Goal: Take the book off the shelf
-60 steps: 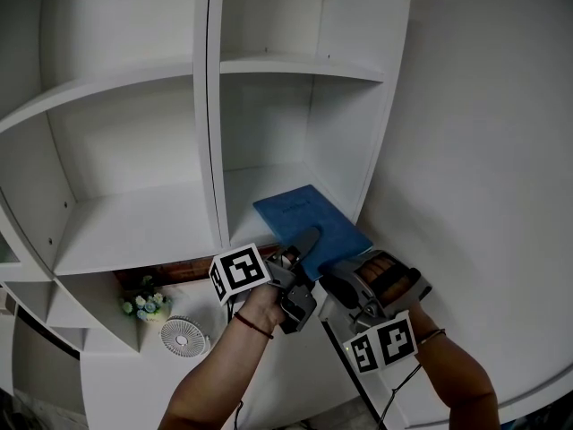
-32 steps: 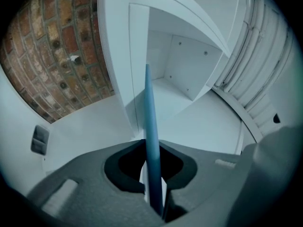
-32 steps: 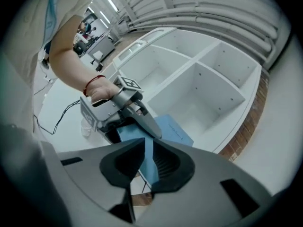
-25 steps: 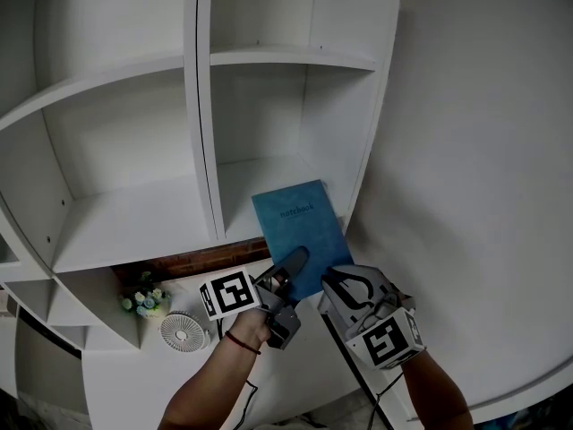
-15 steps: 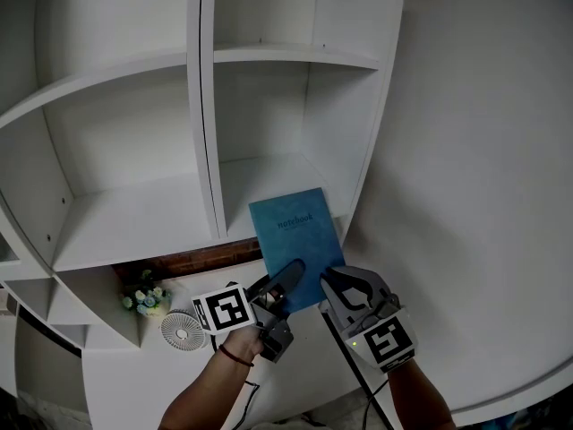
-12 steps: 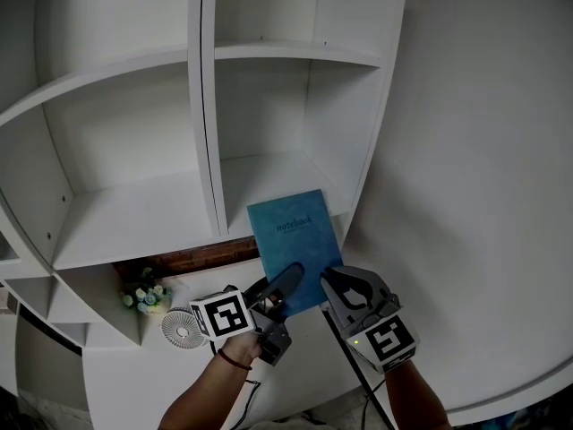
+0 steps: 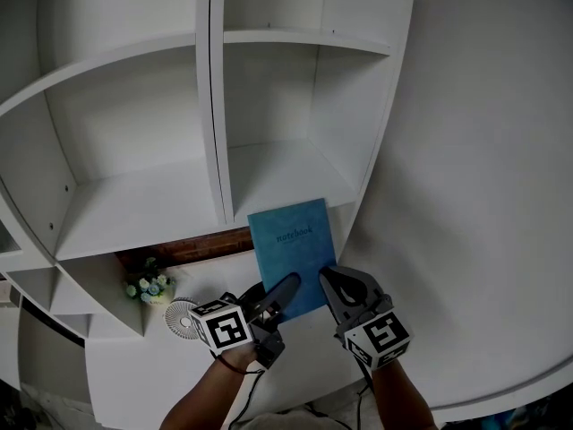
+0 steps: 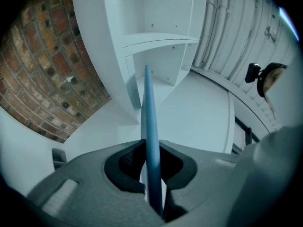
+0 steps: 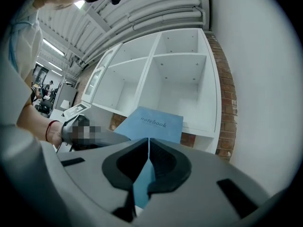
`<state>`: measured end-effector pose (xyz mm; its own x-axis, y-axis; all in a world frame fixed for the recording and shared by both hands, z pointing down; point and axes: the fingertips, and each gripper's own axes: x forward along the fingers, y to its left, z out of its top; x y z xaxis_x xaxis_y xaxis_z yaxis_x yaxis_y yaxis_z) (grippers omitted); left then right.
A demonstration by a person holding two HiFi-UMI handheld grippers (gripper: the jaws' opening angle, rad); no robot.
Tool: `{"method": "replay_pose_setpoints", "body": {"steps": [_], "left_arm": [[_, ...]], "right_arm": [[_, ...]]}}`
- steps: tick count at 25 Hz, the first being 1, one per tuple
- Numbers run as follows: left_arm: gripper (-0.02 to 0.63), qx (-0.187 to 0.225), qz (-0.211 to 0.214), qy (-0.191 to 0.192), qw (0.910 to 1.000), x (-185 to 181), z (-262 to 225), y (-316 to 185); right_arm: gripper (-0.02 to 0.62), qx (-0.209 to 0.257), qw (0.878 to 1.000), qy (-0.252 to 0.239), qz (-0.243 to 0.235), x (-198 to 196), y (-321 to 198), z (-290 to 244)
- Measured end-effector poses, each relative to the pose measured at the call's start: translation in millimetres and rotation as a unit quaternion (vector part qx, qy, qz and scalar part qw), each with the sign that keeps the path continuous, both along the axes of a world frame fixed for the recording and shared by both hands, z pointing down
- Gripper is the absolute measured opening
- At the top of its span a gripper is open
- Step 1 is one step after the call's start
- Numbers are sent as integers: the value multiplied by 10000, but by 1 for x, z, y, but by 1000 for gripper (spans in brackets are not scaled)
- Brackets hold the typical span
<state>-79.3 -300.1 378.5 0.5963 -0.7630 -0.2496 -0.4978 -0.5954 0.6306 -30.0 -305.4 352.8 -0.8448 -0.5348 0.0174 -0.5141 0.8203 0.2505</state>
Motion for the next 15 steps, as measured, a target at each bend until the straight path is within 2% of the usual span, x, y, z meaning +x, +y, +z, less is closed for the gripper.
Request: {"method": "replay_pose_setpoints", "body": {"steps": [15], "left_arm": [[48, 125, -430, -885, 9951, -4, 68, 11]], "right_arm": [[20, -804, 9966, -147, 69, 1, 2, 76]]}}
